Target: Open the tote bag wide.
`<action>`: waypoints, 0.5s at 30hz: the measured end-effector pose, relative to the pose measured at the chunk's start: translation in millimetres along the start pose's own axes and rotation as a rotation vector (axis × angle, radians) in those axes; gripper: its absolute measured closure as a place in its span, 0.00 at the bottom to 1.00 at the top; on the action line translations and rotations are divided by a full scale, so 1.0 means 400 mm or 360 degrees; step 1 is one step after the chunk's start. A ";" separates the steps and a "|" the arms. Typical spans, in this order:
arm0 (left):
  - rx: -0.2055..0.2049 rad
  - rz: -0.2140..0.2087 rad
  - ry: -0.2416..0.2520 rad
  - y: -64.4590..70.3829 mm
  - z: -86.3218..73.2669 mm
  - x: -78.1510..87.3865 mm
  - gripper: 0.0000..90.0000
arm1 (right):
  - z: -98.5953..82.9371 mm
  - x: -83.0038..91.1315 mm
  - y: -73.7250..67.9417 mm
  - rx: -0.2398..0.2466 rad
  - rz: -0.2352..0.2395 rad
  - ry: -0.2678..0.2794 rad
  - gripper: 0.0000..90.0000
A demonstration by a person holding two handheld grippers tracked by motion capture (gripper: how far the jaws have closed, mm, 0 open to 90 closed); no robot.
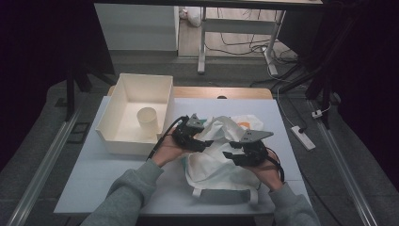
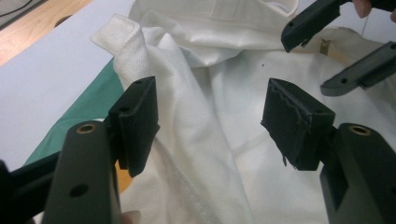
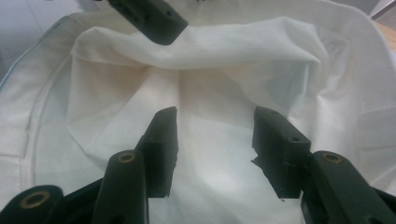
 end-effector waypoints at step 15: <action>-0.0040 0.0053 -0.0217 -0.027 -0.065 -0.094 0.56 | -0.014 -0.005 -0.027 0.0010 0.0058 -0.0070 0.53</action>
Point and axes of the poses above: each handheld gripper's, and its own axes: x roughly backward along the jaws, z roughly out of its top, y roughly to its right, the point moved 9 cm from there along -x, roughly forward along the jaws, and after that the axes turned 7 degrees about x, right-handed, at the moved point
